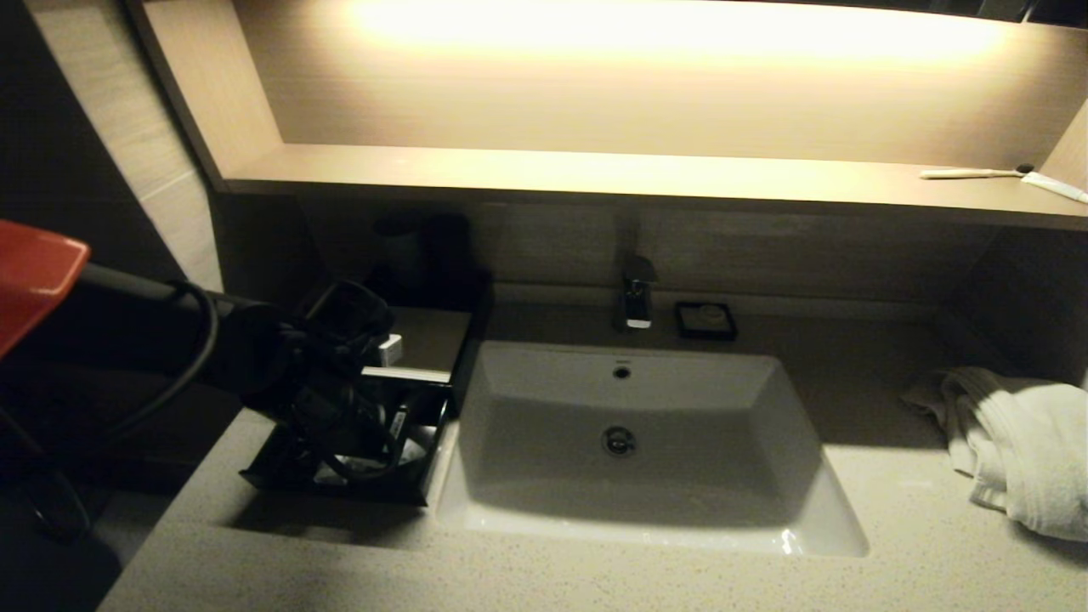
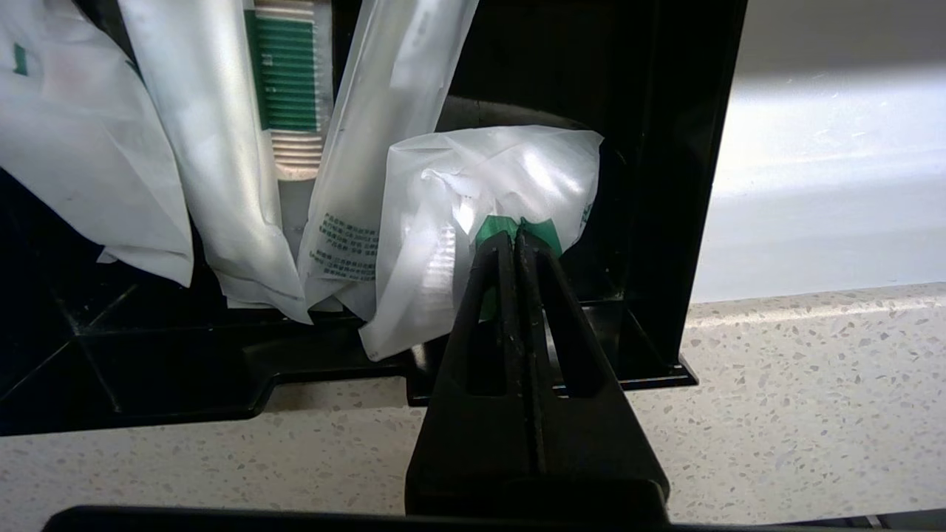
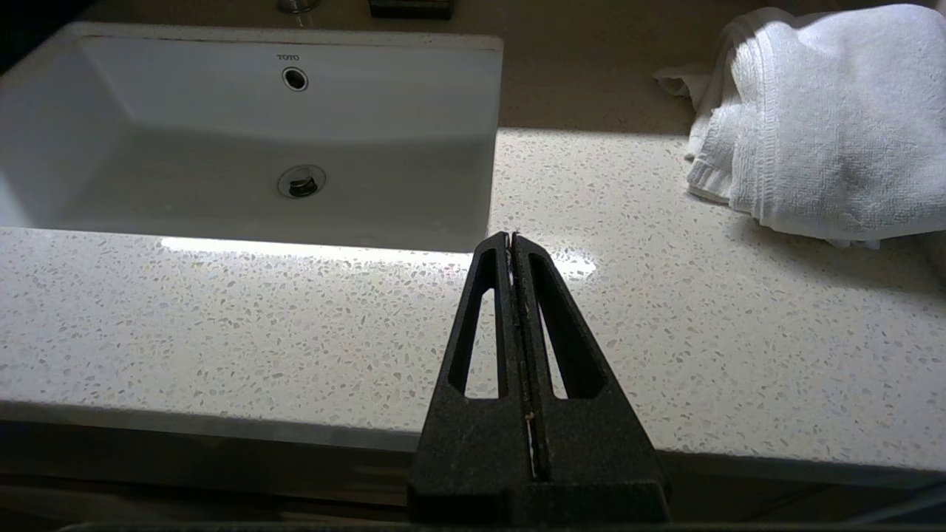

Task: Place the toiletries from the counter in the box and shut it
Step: Place the bathroom toiletry into the drawer

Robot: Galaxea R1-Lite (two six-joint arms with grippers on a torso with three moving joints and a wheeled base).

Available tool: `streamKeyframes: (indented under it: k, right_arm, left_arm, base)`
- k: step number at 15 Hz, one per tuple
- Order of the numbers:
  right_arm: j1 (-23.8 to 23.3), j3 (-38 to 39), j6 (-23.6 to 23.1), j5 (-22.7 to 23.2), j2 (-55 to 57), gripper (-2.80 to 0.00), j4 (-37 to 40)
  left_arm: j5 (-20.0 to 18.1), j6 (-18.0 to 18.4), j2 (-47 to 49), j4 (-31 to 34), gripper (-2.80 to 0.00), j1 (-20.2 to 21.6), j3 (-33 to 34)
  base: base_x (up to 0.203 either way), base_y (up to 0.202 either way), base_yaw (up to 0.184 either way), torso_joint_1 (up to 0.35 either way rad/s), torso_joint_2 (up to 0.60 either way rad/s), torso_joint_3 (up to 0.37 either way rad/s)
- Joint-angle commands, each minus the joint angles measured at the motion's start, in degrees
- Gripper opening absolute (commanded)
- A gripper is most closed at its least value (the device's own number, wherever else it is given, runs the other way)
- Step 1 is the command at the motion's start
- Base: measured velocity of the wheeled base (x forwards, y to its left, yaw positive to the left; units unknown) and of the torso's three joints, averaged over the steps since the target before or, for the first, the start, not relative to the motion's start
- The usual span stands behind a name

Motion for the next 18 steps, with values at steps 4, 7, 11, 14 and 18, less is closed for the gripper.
streamKeyframes:
  k: [4,7,11,14,18]
  right_arm:
    - [0.0,0.0,0.0,0.0,0.0,-2.8,0.0]
    - [0.0,0.0,0.0,0.0,0.0,-2.8,0.0]
    - [0.0,0.0,0.0,0.0,0.0,-2.8,0.0]
    - [0.0,0.0,0.0,0.0,0.0,-2.8,0.0]
    - [0.0,0.0,0.0,0.0,0.0,-2.8,0.0]
  left_arm:
    - [2.7,-0.1,1.4,0.0,-2.8,0.3,0.1]
    - [3.7,-0.2,1.9,-1.1,-2.8,0.5,0.1]
    - [3.7,-0.2,2.6,-1.5,-2.8,0.5,0.2]
    - [3.7,-0.2,3.0,-1.5,-2.8,0.5,0.2]
    - [3.6,-0.3,1.7,-1.5,-2.8,0.5,0.1]
  base:
    - [0.0,0.0,0.0,0.0,0.0,0.0]
    - [0.0,0.0,0.0,0.0,0.0,0.0]
    - [0.0,0.0,0.0,0.0,0.0,0.0]
    - [0.0,0.0,0.0,0.0,0.0,0.0]
    - [0.0,0.0,0.0,0.0,0.0,0.0]
